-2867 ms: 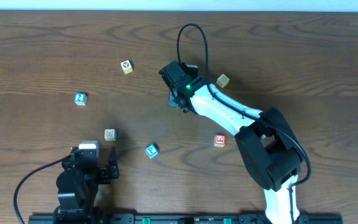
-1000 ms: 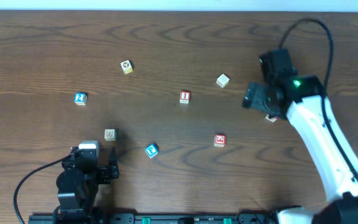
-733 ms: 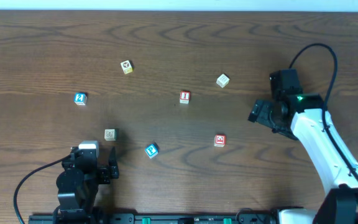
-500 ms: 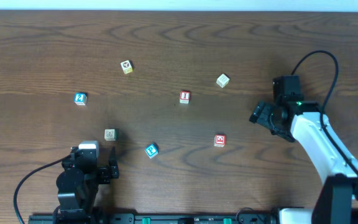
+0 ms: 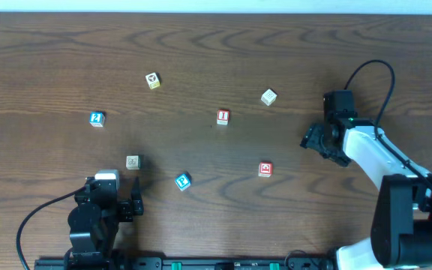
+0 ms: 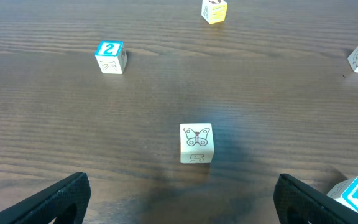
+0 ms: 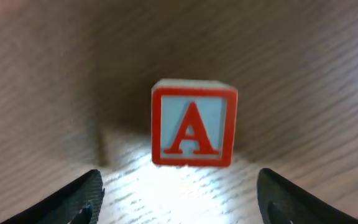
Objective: Spell out Ai2
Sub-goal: 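Grasp the red 'A' block with the right gripper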
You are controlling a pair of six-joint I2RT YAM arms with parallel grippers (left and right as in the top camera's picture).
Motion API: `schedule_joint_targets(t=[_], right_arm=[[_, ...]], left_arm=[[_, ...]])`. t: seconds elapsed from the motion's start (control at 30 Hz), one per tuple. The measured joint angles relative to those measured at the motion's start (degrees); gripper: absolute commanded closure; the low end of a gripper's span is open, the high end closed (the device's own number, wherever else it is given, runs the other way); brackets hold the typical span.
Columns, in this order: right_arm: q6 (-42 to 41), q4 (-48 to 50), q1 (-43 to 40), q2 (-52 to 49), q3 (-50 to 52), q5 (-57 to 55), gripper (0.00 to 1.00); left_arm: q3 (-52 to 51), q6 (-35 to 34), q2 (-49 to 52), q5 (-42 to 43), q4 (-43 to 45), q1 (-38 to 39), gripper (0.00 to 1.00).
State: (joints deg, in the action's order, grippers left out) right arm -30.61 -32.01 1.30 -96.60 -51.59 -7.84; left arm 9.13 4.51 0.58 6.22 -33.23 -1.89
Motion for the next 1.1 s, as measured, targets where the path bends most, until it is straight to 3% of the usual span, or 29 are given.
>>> schedule_joint_targets(t=[0.47, 0.8, 1.1], right_arm=[[4.4, 5.3, -4.6, 0.0, 0.0, 0.8, 0.37], [5.2, 5.6, -4.6, 0.0, 0.0, 2.1, 0.66], [5.4, 5.7, -4.6, 0.0, 0.0, 2.3, 0.74]], left_arm=[[0.0, 0.0, 0.0, 0.0, 0.0, 0.0, 0.05], [0.0, 0.0, 0.0, 0.0, 0.0, 0.0, 0.05], [0.0, 0.0, 0.0, 0.0, 0.0, 0.0, 0.05]])
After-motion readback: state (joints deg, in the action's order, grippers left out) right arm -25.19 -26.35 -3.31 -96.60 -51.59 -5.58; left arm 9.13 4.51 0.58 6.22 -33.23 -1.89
